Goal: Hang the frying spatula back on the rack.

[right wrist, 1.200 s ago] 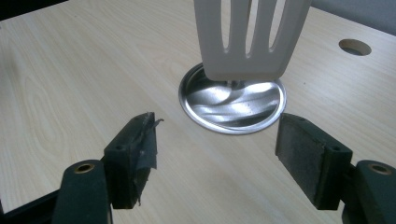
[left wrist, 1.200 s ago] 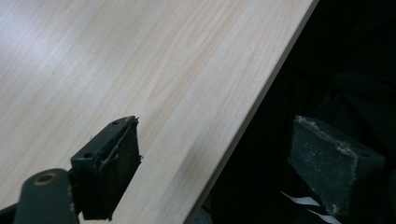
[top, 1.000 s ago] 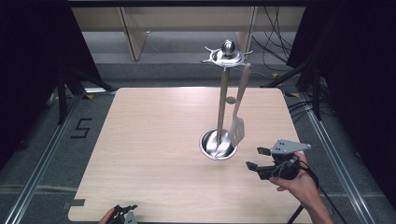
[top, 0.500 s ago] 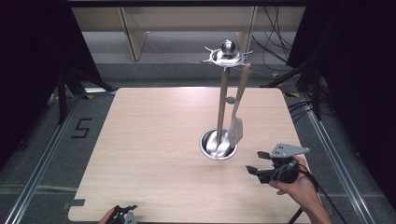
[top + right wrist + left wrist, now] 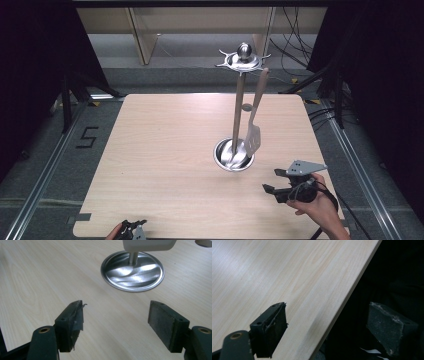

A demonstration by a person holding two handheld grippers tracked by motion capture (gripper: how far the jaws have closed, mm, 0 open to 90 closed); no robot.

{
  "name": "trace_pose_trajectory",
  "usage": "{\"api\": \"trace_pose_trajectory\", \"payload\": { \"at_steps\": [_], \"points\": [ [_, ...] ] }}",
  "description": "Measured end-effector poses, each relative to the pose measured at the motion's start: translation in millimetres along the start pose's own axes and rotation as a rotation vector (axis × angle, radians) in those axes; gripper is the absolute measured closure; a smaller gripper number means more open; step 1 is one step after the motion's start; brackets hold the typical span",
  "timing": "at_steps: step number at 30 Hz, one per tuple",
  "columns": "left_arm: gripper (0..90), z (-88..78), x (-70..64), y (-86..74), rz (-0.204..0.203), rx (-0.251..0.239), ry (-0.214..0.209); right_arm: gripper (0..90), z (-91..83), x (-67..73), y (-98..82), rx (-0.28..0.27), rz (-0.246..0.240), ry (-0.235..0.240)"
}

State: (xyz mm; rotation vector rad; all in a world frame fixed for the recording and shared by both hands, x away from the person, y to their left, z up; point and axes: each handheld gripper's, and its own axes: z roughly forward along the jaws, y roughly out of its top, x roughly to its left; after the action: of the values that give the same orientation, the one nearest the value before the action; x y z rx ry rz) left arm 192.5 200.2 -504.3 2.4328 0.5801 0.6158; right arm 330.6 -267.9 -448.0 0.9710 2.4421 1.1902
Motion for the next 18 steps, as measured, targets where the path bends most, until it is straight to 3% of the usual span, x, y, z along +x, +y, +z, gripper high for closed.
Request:
{"api": "trace_pose_trajectory", "payload": {
  "at_steps": [4,5,8,9,10,12,13,14,18],
  "points": [
    [15.5,-1.0,0.4,-0.1,-0.004,0.000,-0.012,29.3,1.2,1.0,-4.0,-0.001,-0.004,-0.008],
    [15.5,-0.4,0.5,-0.1,0.001,0.003,0.001,29.2,1.9,3.7,-5.5,0.004,0.021,-0.005],
    [15.5,-1.1,0.0,-0.1,0.001,0.001,0.025,29.1,3.2,5.3,-8.4,0.005,0.021,-0.002],
    [15.5,-1.5,0.2,-0.1,0.001,0.002,0.023,29.1,4.0,4.0,-9.2,0.010,-0.001,0.003],
    [15.5,-2.4,0.6,0.0,0.000,0.001,0.010,29.1,4.5,6.9,-10.8,0.017,0.027,0.002],
    [15.5,-2.3,0.5,0.0,-0.001,0.001,0.011,29.0,6.2,5.7,-12.9,0.020,-0.008,-0.003],
    [15.5,-2.4,0.5,0.0,0.000,0.000,0.011,29.0,5.8,9.1,-14.2,0.035,0.022,-0.001],
    [15.5,-2.4,0.5,0.0,-0.001,0.000,0.011,28.9,7.3,7.4,-15.2,0.025,-0.007,0.002],
    [15.5,-2.2,0.6,-0.1,-0.001,0.001,0.009,28.6,7.5,10.9,-19.8,0.040,0.002,0.001]
  ]
}}
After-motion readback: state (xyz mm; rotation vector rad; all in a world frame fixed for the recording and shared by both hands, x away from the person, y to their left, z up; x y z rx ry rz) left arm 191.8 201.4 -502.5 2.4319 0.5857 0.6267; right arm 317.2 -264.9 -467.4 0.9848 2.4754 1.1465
